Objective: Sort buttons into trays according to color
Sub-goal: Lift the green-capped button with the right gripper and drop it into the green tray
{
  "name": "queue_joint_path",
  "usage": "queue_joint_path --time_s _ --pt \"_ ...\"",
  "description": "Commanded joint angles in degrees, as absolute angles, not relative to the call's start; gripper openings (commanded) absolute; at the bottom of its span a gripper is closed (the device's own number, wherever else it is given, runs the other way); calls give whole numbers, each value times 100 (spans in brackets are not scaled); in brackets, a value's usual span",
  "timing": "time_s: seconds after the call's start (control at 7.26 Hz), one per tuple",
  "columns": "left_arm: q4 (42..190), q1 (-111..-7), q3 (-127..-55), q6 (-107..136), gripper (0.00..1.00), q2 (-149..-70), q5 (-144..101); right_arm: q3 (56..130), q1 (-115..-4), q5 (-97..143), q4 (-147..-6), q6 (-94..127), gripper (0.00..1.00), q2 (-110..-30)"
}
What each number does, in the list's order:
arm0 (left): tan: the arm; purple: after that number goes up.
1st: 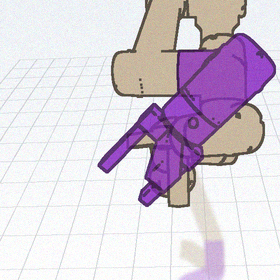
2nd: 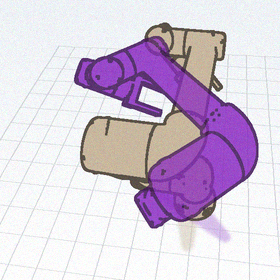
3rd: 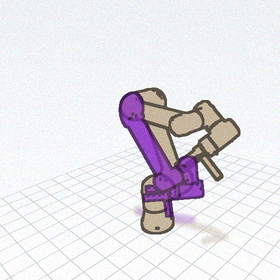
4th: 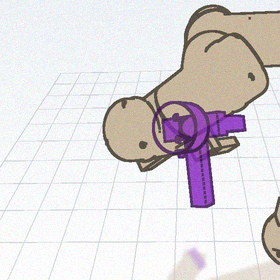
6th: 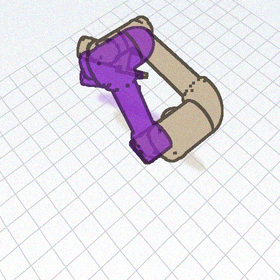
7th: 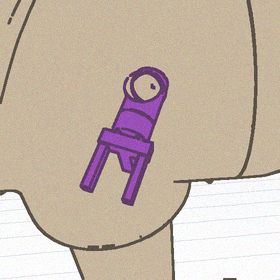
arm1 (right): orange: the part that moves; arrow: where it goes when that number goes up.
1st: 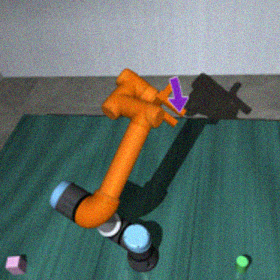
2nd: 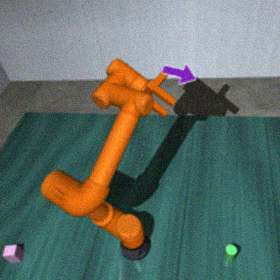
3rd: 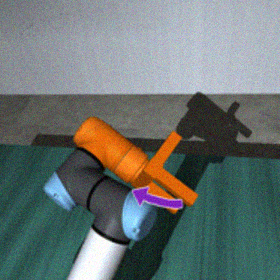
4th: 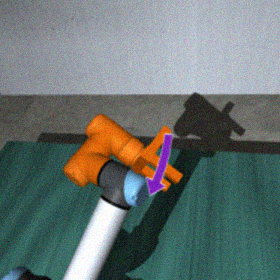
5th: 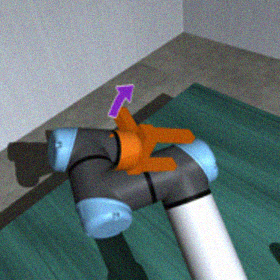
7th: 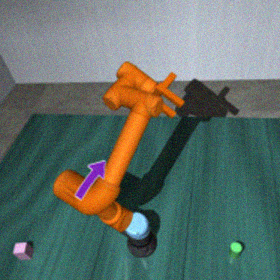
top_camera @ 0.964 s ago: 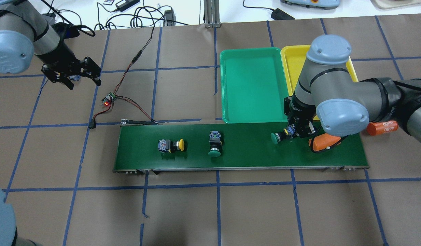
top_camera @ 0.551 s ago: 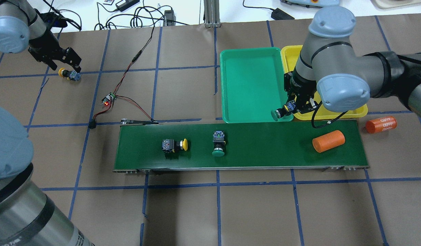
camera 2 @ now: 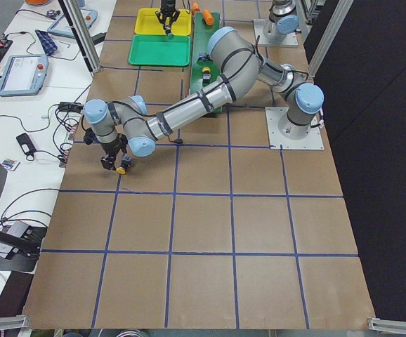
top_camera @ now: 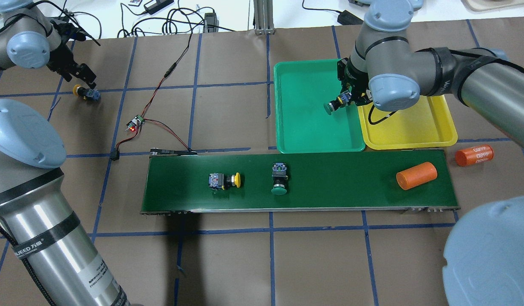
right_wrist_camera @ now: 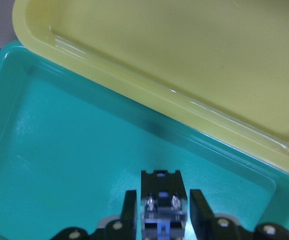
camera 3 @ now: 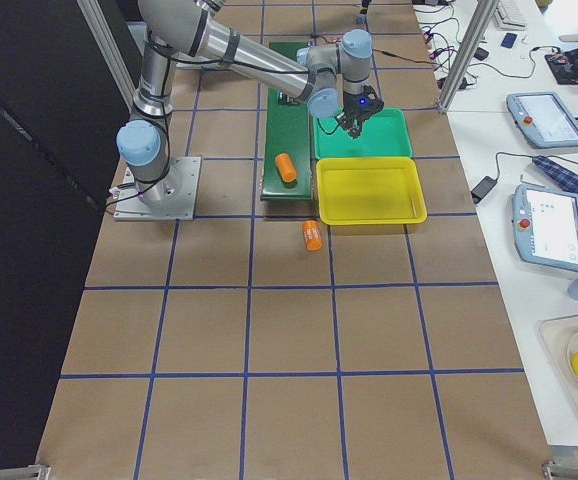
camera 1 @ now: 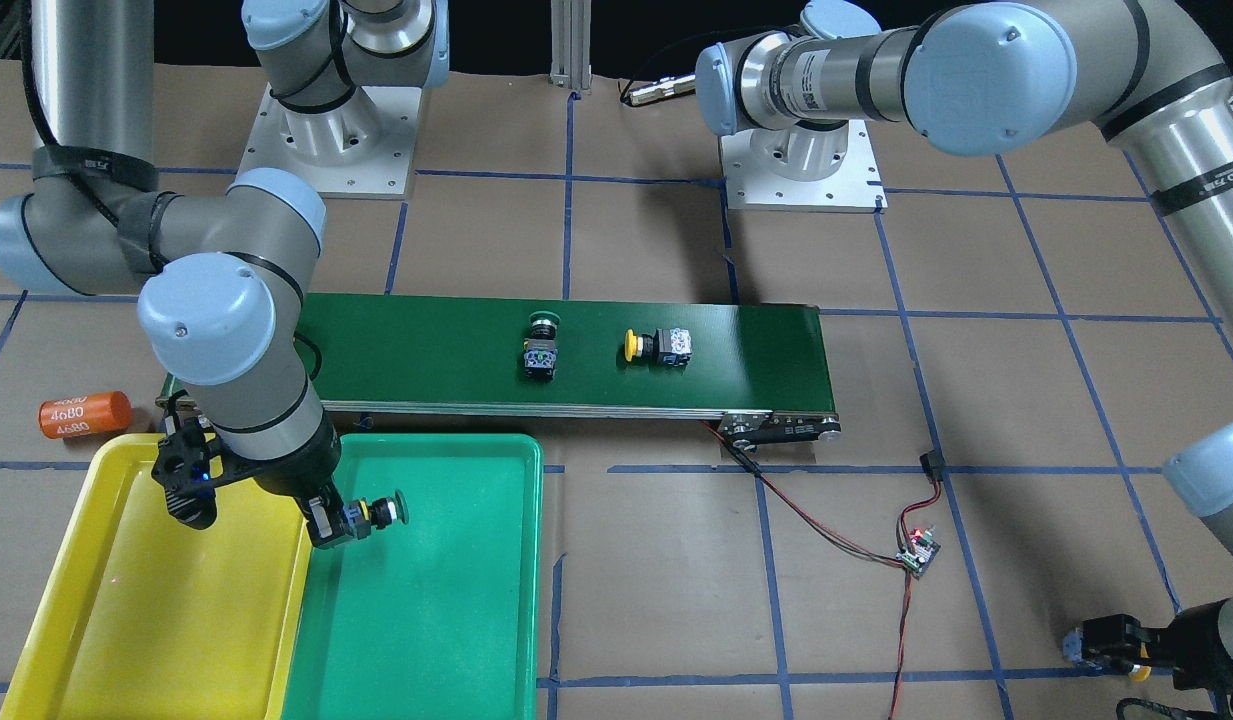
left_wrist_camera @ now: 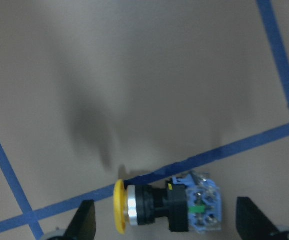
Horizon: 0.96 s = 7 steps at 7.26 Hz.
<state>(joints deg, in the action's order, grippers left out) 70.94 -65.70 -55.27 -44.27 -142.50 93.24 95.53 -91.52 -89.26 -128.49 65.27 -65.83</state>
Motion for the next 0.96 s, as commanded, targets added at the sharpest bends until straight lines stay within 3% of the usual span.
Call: queue_joint_path --time_s 0.0,0.41,0.55,0.69,0.83 --pt "7119 -6583 -5519 -4386 100 -14335 9282 9597 -9202 -8833 -12850 6513 100 -6731" --pt "7339 -6548 -5589 -4368 100 -14361 9255 9807 -9167 -8929 -11397 4115 100 -7922" --pt "7356 -6539 -5625 -4403 77 -14405 9272 9956 -9193 -8851 -11260 3957 100 -8493" --pt "7583 -6565 -5616 -4421 22 -14310 9281 10132 -9176 -8972 -11259 3685 100 -8821" --pt "7837 -6626 -5599 -4369 4 -14213 9316 10212 -9132 -9035 -11241 3604 100 -8946"
